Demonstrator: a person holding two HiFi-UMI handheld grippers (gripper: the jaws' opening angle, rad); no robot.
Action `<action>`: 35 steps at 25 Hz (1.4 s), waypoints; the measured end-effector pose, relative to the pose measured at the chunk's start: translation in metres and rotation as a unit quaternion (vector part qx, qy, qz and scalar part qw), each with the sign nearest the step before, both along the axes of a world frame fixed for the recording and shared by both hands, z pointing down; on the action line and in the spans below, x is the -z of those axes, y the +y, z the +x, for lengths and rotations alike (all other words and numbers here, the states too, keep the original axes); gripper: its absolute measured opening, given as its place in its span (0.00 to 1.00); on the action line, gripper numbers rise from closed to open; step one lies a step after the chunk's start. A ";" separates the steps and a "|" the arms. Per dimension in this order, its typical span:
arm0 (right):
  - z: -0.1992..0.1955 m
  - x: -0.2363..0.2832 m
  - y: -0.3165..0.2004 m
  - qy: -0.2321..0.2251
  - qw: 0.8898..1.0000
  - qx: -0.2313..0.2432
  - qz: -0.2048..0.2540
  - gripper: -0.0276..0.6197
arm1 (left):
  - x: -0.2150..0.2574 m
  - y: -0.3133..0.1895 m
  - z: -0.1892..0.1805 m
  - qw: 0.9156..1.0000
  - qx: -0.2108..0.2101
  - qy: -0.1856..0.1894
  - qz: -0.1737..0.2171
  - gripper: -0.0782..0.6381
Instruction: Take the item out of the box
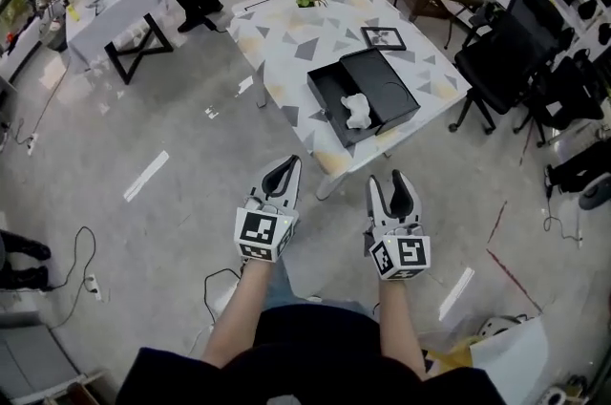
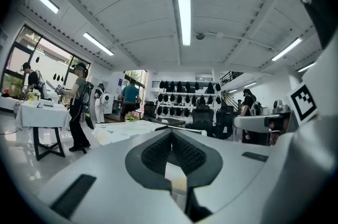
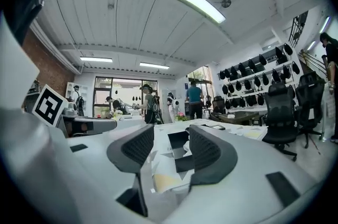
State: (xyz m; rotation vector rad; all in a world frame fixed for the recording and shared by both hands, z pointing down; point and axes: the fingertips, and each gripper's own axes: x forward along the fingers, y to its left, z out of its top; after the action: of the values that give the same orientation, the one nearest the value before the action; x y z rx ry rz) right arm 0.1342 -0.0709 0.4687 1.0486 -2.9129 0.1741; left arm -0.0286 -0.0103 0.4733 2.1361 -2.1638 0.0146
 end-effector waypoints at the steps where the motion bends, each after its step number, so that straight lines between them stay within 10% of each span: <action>1: -0.013 -0.003 -0.013 0.002 1.000 -0.006 -0.003 0.34 | -0.002 -0.014 -0.014 1.000 -0.008 0.001 -0.004 0.14; 14: -0.126 -0.011 -0.159 0.000 0.986 -0.161 -0.043 0.34 | 0.006 -0.209 -0.119 0.980 -0.191 -0.030 -0.037 0.14; 35: -0.095 -0.007 -0.194 0.007 0.945 -0.323 -0.057 0.34 | 0.002 -0.302 -0.100 0.941 -0.335 -0.022 -0.041 0.14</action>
State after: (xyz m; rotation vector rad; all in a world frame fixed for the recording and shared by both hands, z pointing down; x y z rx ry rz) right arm 0.0394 -0.2650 0.4761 1.9201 -2.3931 0.3410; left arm -0.1291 -0.3125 0.4717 2.7139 -1.3168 0.1994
